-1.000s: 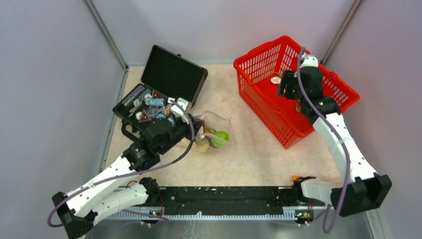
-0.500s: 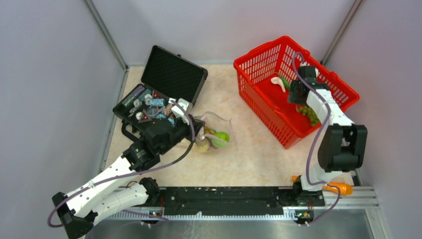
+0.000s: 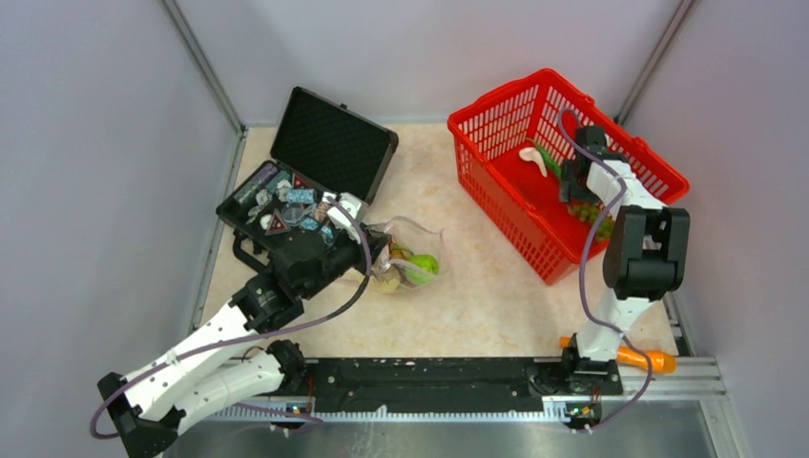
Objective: Place the food in the zip-top bag and seal the zipper
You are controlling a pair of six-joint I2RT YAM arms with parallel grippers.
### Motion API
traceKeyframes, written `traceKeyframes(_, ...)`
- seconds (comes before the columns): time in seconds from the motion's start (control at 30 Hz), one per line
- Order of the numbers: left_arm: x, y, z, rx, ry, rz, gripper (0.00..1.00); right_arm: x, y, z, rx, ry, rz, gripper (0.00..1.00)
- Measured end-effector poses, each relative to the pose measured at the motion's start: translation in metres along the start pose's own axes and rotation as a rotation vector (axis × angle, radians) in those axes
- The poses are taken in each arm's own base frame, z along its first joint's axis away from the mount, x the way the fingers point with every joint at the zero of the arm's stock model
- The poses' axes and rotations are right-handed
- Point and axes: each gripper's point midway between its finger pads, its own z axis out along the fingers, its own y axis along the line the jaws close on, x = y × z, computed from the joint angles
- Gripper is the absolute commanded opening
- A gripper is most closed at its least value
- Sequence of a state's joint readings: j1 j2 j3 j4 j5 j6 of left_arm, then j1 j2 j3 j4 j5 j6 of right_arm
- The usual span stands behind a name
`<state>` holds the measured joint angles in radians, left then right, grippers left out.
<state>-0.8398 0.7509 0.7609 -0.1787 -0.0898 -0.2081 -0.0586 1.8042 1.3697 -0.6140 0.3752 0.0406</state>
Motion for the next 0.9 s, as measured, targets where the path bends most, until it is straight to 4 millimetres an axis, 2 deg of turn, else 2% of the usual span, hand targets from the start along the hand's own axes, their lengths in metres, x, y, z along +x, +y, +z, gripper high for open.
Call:
traceKeyframes(0.13,0.0,0.0,-0.001,0.001,-0.001,0.007,0.0,0.002,-0.003,0.016,0.042,-0.004,-0.01,0.79)
traceKeyframes(0.27,0.001,0.0,-0.001,0.005,0.002,0.013,0.0,0.014,0.004,0.037,0.046,0.033,-0.035,0.79)
traceKeyframes(0.33,0.001,0.0,-0.001,0.006,0.0,0.014,0.0,0.021,0.009,0.046,0.041,0.042,-0.04,0.75)
traceKeyframes(0.53,-0.001,0.0,-0.004,0.004,-0.006,0.017,0.0,0.019,0.015,0.052,0.018,0.013,-0.028,0.37)
traceKeyframes(0.6,-0.001,0.0,-0.004,0.004,-0.005,0.017,0.0,0.019,0.017,0.053,0.006,-0.006,-0.017,0.21)
traceKeyframes(0.67,-0.001,0.0,-0.004,0.004,-0.005,0.017,0.0,0.019,0.019,0.05,-0.015,-0.024,-0.007,0.13)
traceKeyframes(0.77,0.0,0.0,-0.003,0.004,-0.003,0.017,0.0,0.019,0.024,0.039,-0.077,-0.054,0.018,0.12)
traceKeyframes(0.9,0.001,0.0,-0.001,0.003,0.002,0.017,0.0,0.018,0.041,0.015,-0.218,-0.069,0.028,0.03)
